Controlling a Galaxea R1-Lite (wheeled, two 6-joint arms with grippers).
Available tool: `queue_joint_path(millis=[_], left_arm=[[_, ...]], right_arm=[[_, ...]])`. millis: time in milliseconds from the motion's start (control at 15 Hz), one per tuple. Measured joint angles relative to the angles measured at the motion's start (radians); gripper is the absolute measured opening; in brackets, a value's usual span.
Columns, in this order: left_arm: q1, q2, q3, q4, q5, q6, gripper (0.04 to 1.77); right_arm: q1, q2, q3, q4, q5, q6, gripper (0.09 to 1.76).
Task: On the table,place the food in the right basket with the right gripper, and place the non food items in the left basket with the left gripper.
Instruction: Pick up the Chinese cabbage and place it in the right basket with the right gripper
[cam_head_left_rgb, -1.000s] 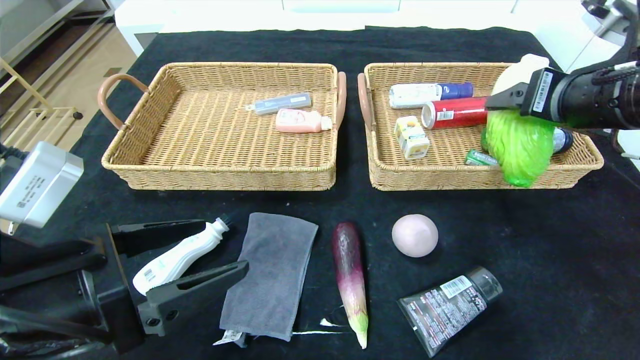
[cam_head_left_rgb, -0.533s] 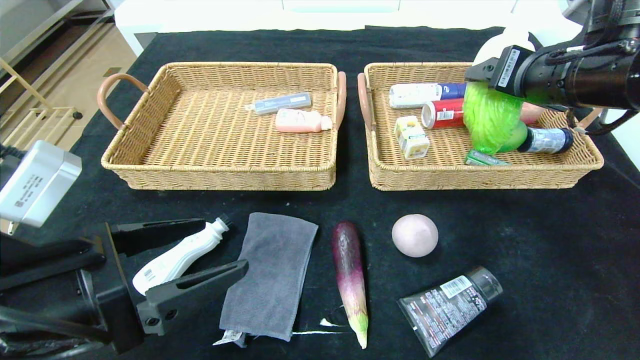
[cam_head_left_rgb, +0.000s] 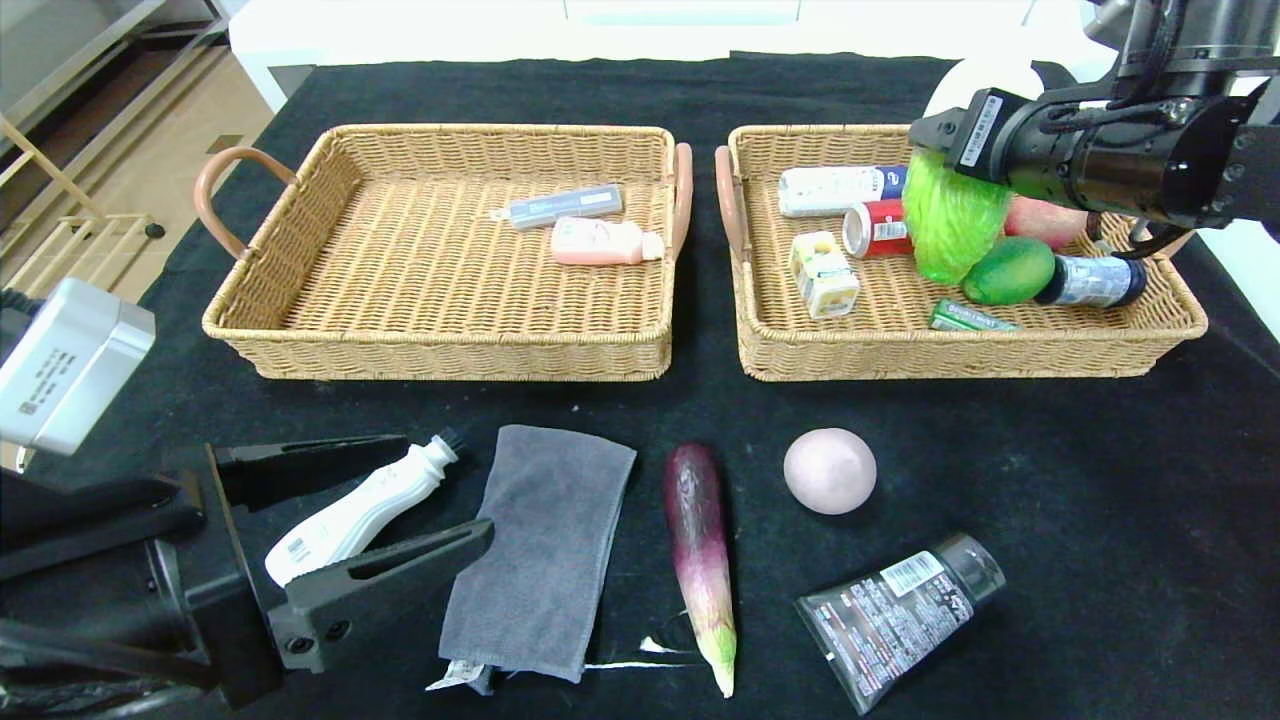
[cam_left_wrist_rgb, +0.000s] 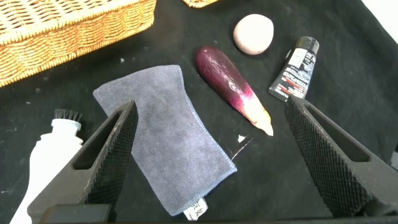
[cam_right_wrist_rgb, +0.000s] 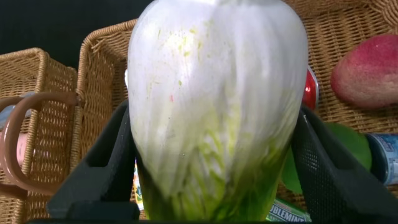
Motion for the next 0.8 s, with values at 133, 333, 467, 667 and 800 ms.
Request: queue_joint_path(millis=[133,333,467,667,800], left_arm=[[0.000,0.000,0.000,0.000,0.000,0.001,1.72],[0.000,-0.001,0.000,-0.001,0.000,0.001,1.72],[0.000,-0.001,0.000,-0.001,0.000,0.002,1.72],[0.000,-0.001,0.000,-0.001,0.000,0.002,1.72],[0.000,-0.001,0.000,-0.001,0.000,0.002,1.72]], right_arm=[[0.002,0.013,-0.010,0.000,-0.001,0.000,1.48],[0.003,0.021,-0.013,0.000,-0.001,-0.001,1.61],[0.004,0.020,-0.013,0.001,-0.001,-0.002,1.64],[0.006,0.017,-0.010,0.002,-0.001,-0.003,1.67],[0.007,0.017,-0.007,0.002,-0.002,-0.003,1.68]])
